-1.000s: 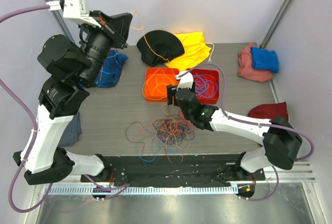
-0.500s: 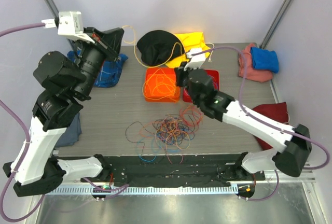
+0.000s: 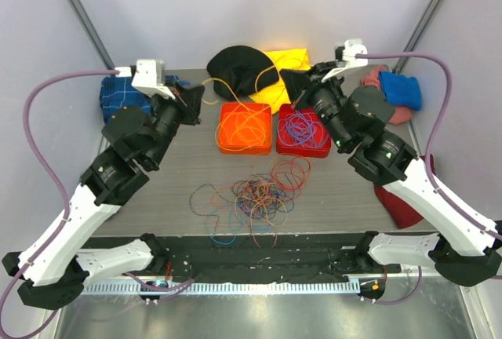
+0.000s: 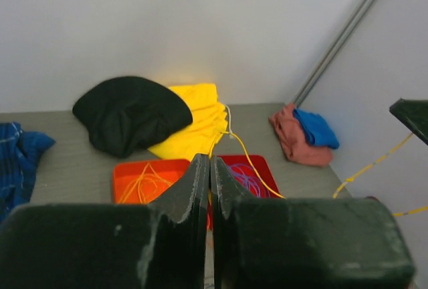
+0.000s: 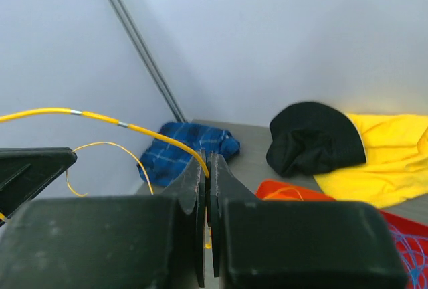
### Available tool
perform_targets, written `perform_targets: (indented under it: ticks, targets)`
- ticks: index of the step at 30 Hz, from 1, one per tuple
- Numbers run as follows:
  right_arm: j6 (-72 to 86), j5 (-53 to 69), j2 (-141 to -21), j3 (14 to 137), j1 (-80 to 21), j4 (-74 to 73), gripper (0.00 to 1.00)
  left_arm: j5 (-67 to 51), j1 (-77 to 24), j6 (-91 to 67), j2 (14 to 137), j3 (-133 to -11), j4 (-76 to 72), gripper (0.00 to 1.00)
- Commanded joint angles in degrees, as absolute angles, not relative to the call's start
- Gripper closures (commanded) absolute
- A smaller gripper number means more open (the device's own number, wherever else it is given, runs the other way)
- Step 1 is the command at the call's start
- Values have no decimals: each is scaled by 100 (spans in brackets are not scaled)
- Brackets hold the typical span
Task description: Untangle the cables
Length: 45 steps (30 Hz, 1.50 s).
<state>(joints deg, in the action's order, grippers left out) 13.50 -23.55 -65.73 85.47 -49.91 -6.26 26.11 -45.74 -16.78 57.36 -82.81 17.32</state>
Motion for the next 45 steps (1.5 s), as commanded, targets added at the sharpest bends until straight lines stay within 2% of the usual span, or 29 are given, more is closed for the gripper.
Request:
perform_targets:
  ticks: [1,7,12,16,21,29,36,45]
  targets:
    - [1617,-2083,-6610,8236,-5018,-993,99,2172,-4562,-2170,5441,-7404,872,92]
    - [1714,-2179,-6574,7682,-5018,-949,99,1574,-4570,-2751,5361,-6619,633,87]
    - [1548,-2460,-6871,7497,-5001,-809,99,1845,-4562,-2900,5519,-6232,466,92]
    - [1485,-2567,-7566,7707,-4739,-765,99,2328,-4562,-2839,6167,-6450,483,100]
    - [1775,-2101,-8594,8296,-4272,-791,99,2619,-4421,-2672,7109,-7066,782,100]
    - [1696,-1978,-10307,9649,-3841,-1230,99,2057,-3262,-3268,8472,-7742,774,100]
    - [1784,-1749,-10951,9949,-3586,-1187,99,1635,-2707,-3454,9184,-7787,422,100]
    - [1732,-1661,-10820,10080,-3472,-800,99,1292,-2514,-3498,9352,-7699,132,100]
